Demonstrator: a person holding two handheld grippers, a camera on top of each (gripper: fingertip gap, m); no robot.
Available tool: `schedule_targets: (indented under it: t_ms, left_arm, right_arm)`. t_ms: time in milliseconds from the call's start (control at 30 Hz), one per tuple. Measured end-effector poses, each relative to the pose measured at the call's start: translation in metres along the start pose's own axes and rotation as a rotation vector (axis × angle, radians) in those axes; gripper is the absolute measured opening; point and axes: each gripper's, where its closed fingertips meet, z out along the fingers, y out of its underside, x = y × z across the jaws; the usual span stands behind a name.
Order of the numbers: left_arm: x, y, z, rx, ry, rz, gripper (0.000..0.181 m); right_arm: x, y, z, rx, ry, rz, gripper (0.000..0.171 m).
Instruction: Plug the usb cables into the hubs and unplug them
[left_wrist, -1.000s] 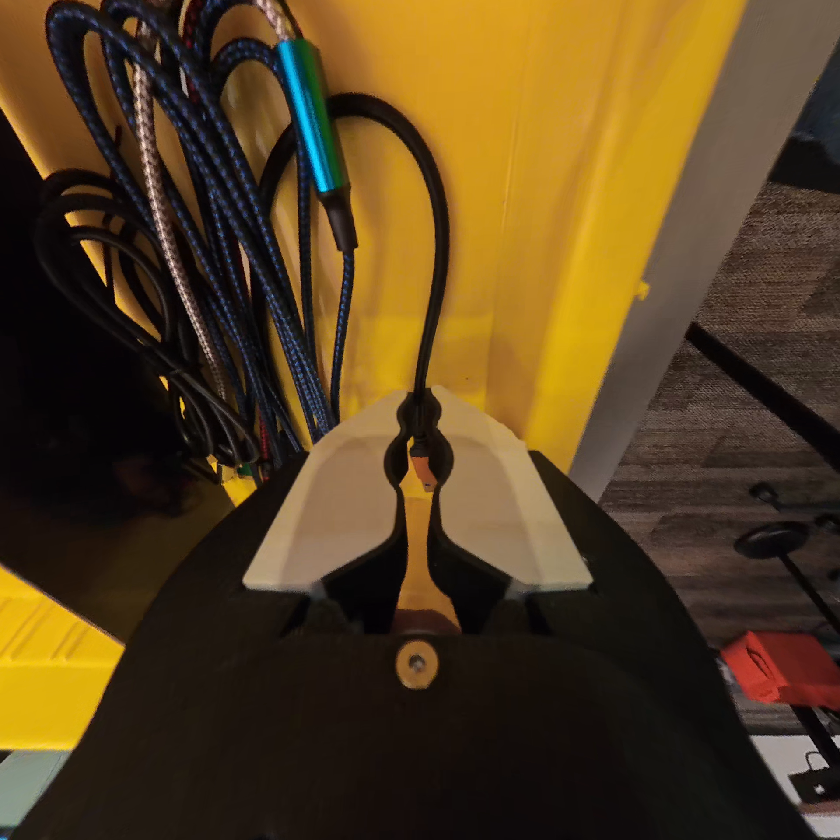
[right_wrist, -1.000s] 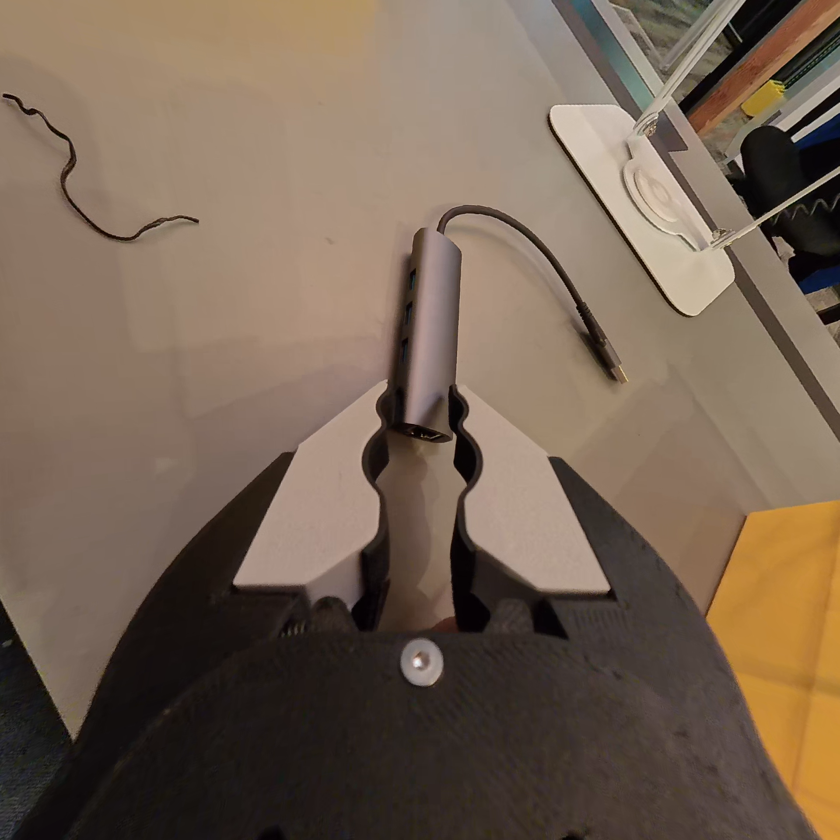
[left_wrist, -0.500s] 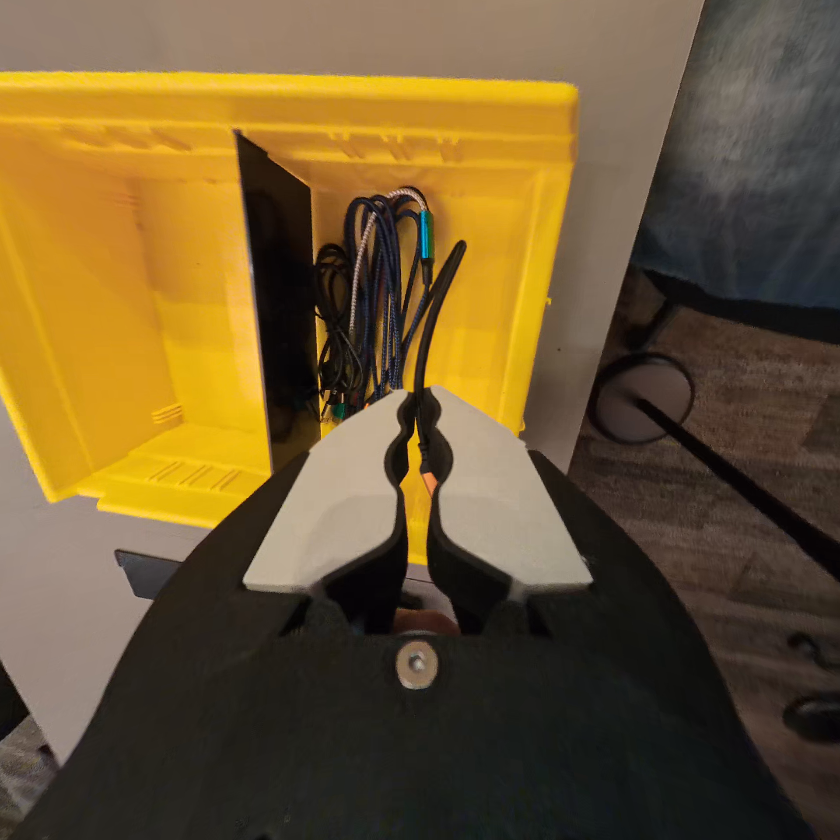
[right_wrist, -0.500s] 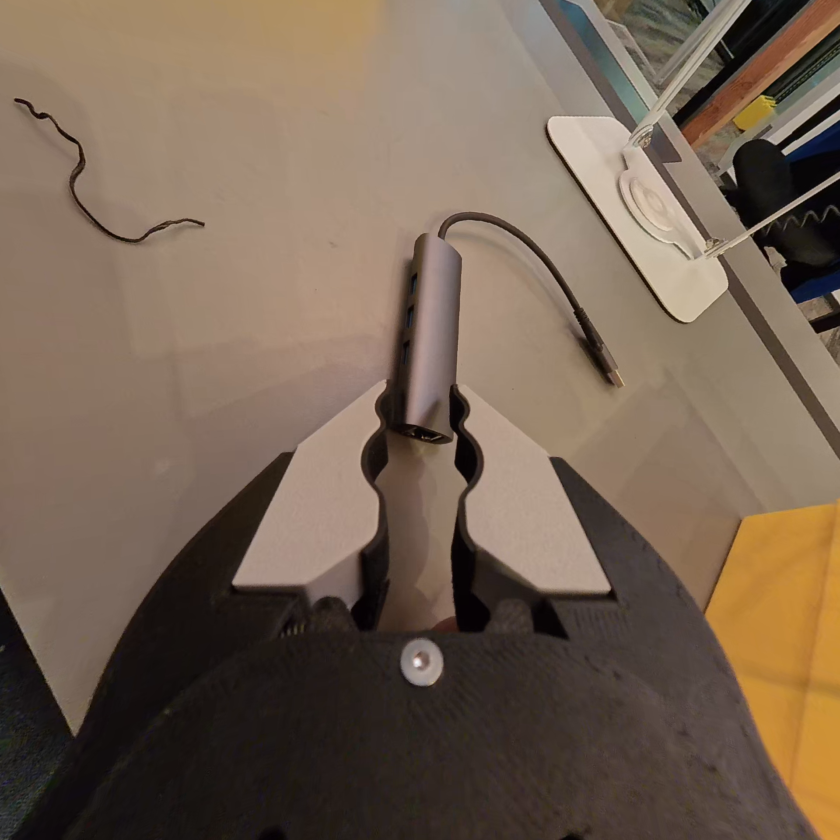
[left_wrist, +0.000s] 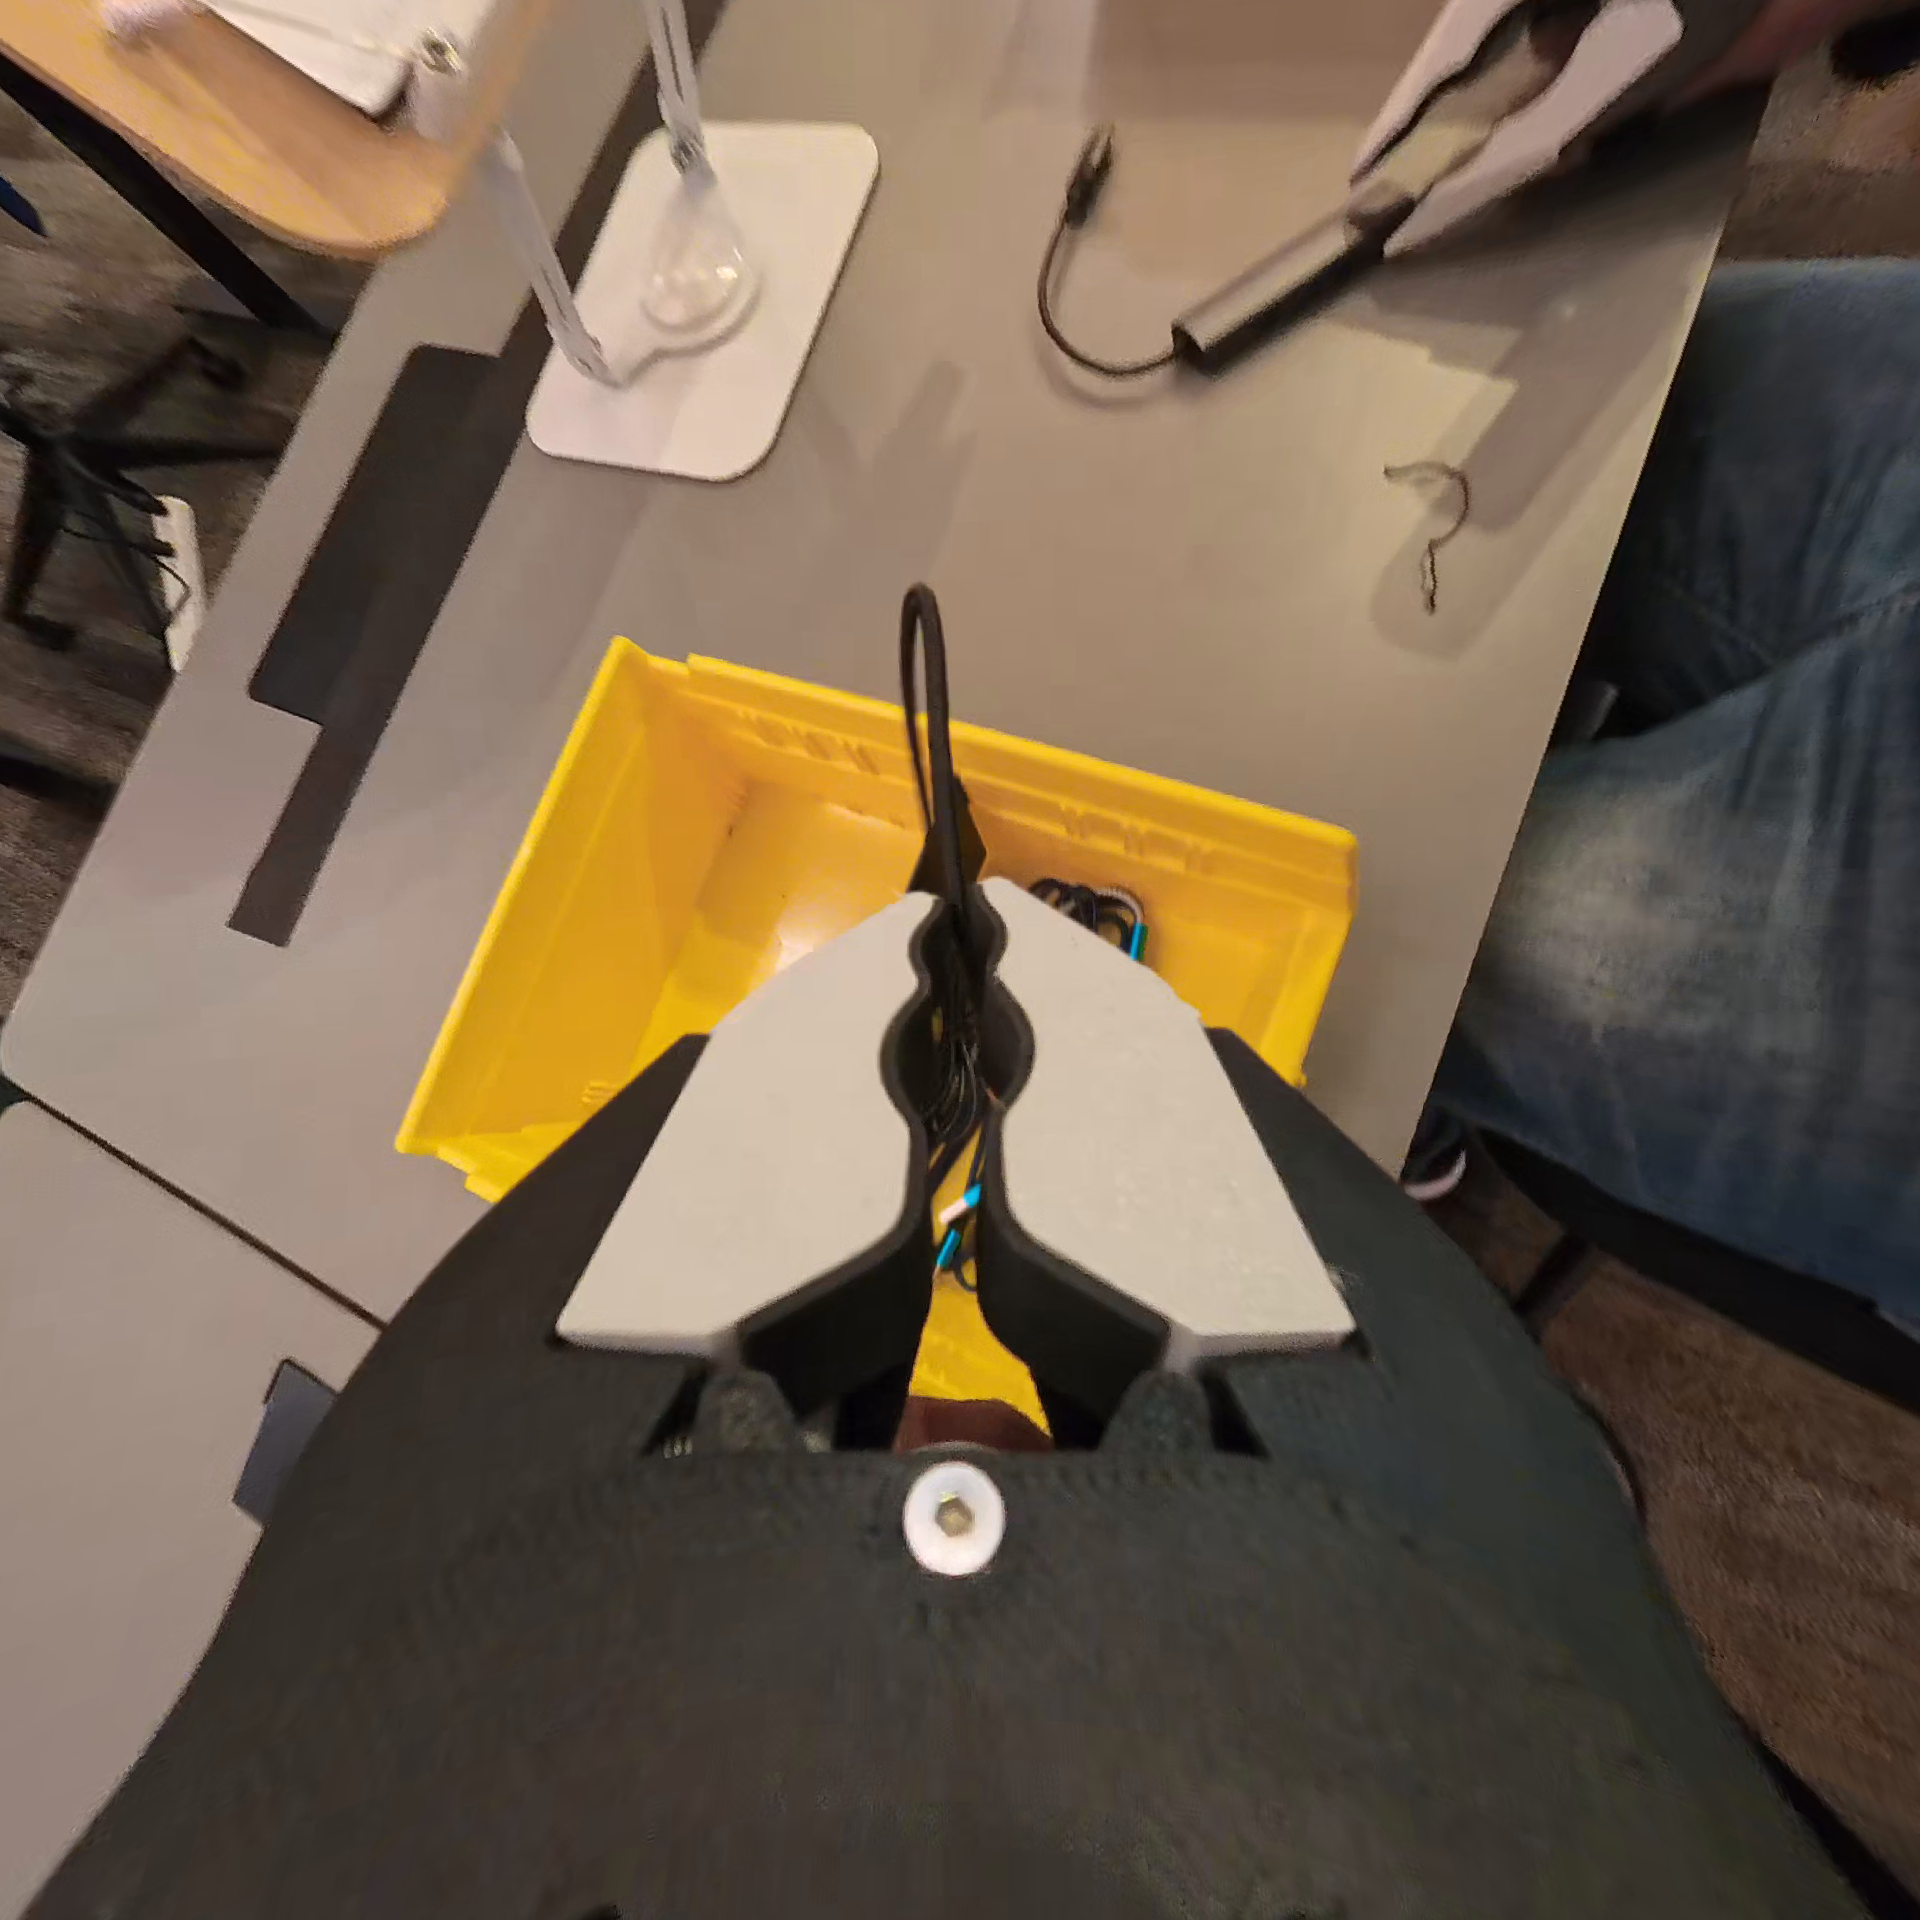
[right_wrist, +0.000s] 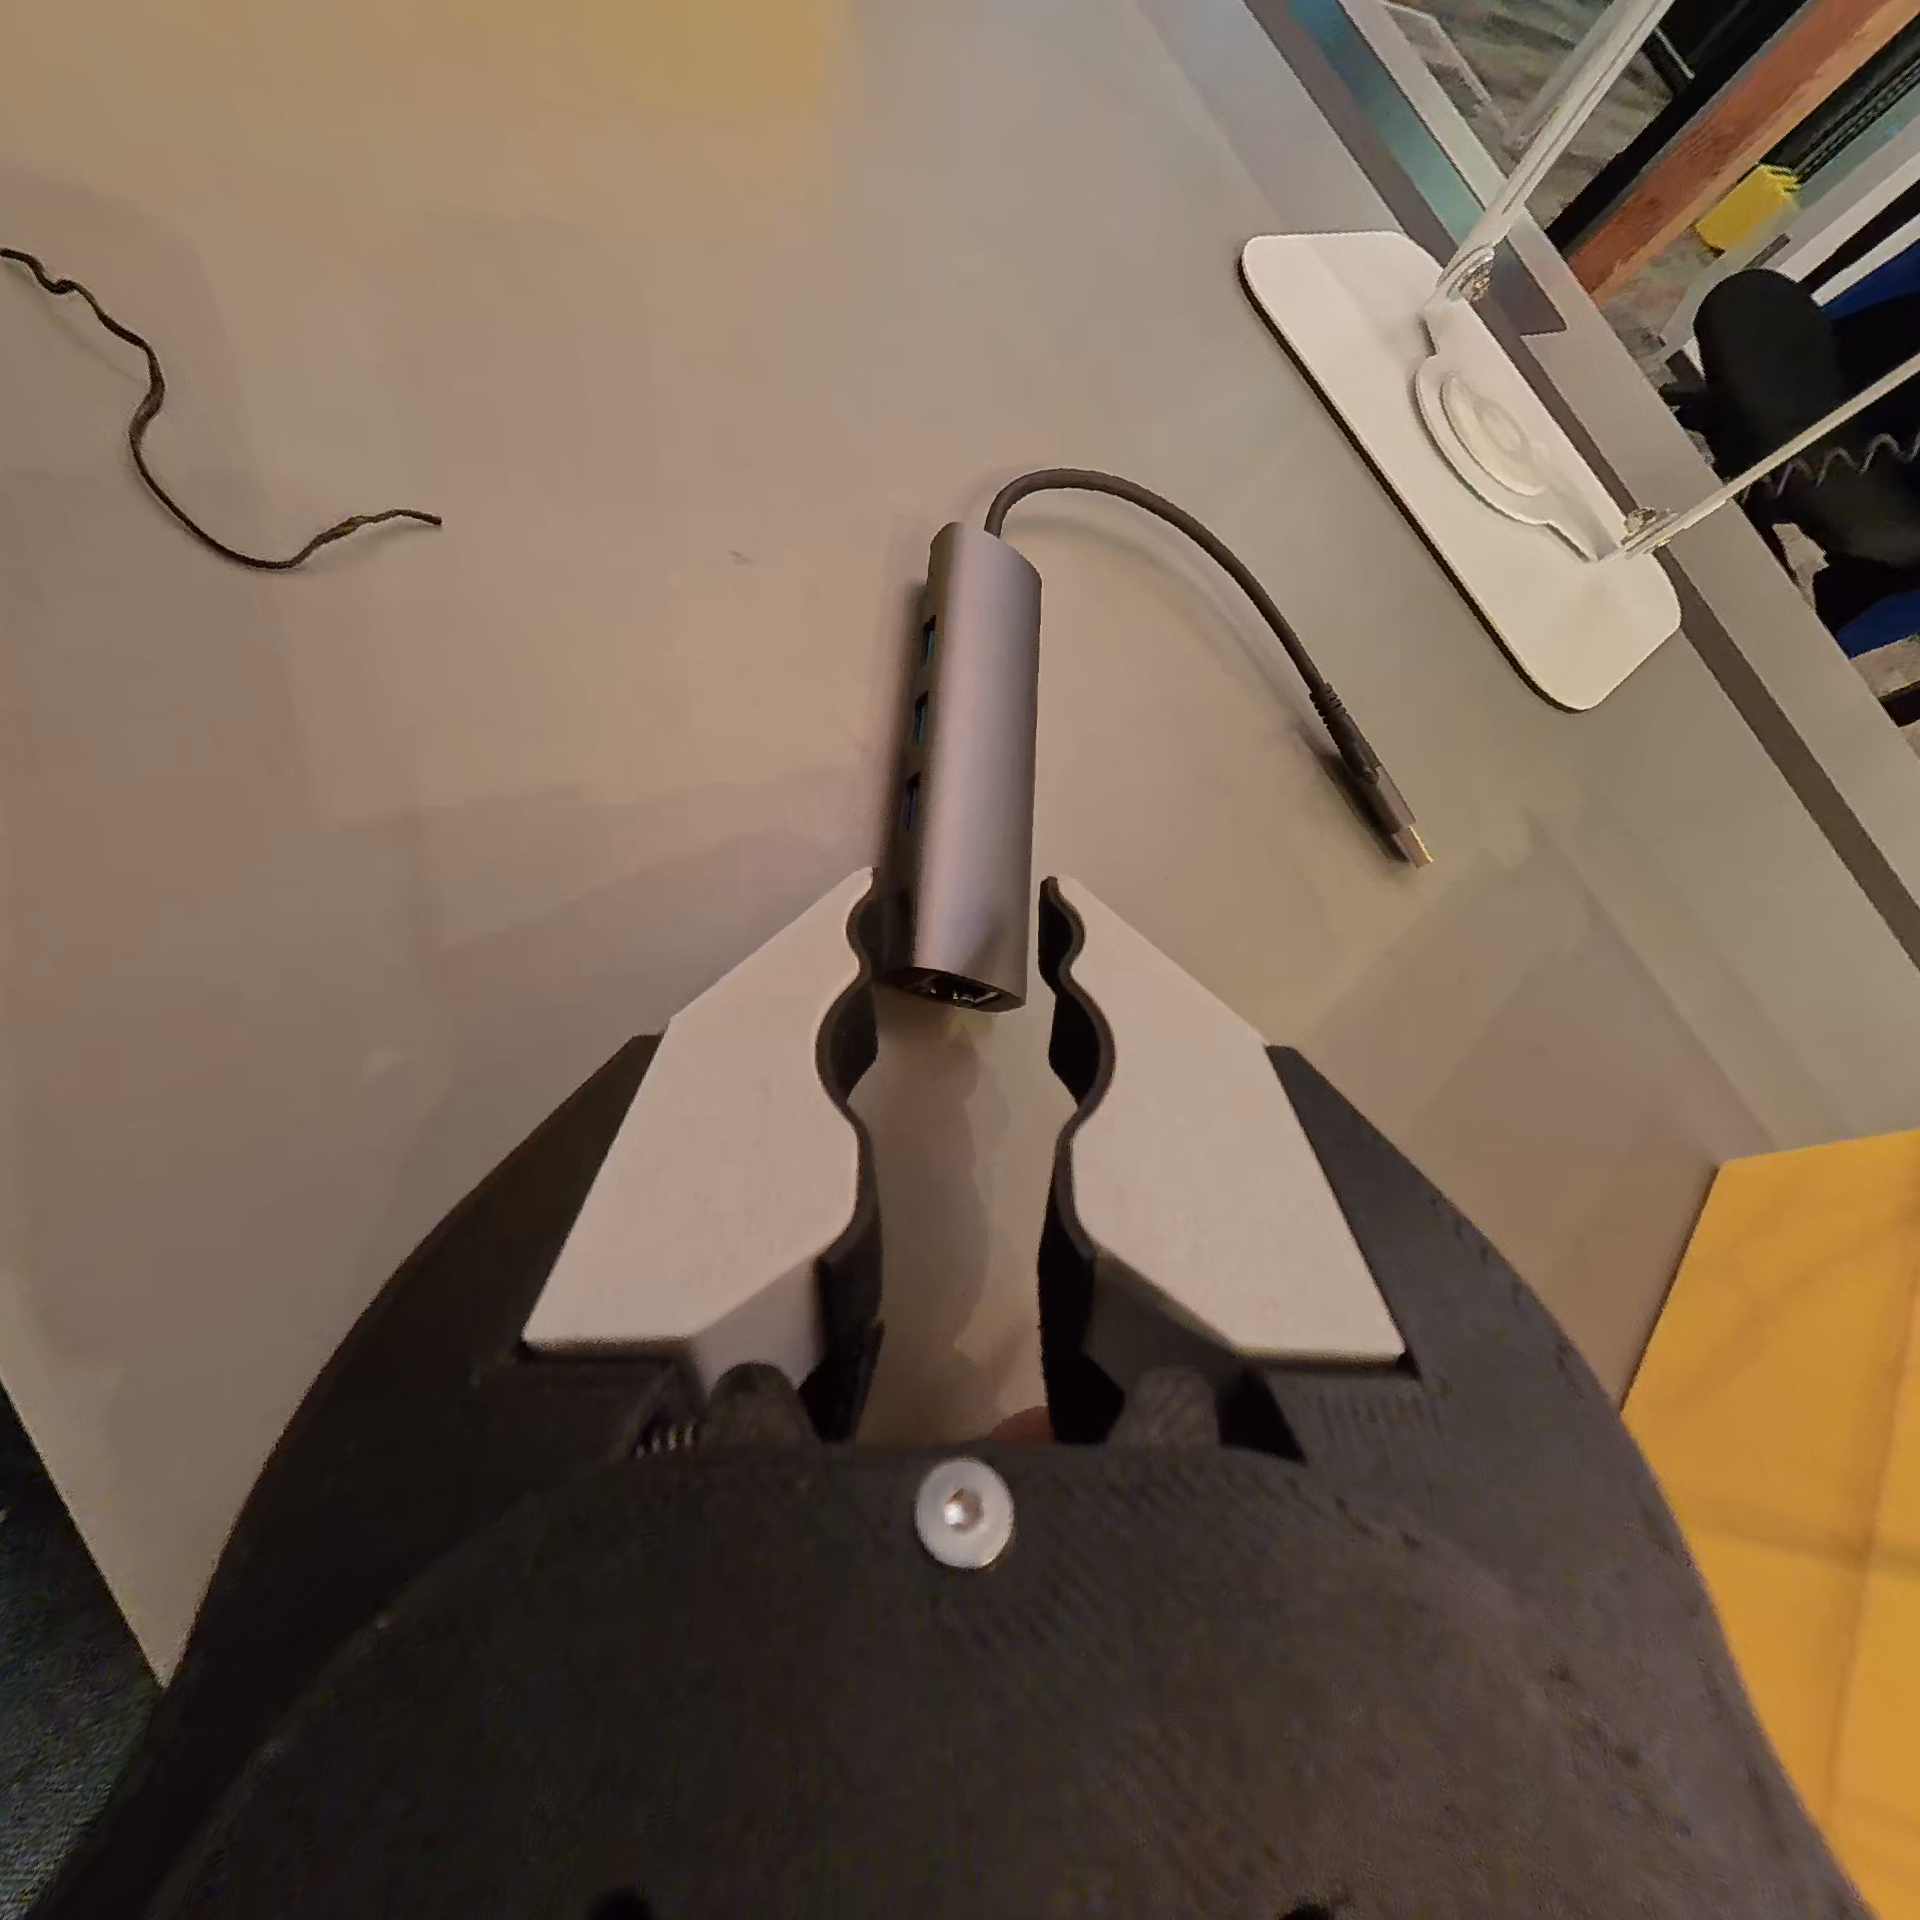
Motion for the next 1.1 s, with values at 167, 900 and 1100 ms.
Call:
schedule_targets:
  t_ms: [167, 900, 1100]
  left_arm:
    - [-0.003, -0.034, -0.004, 0.144, -0.031, -0.086, 0.001]
    - [0.085, -0.166, 0.149, 0.39, 0.049, -0.306, 0.002]
    - [0.087, -0.176, 0.184, 0.556, 0.136, -0.592, 0.002]
  right_arm:
    - [-0.001, 0.001, 0.001, -0.008, 0.002, -0.016, 0.026]
    - [-0.01, -0.058, -0.026, 0.209, -0.141, 0.154, 0.034]
    - [-0.04, -0.153, -0.039, 0.39, -0.354, 0.313, 0.048]
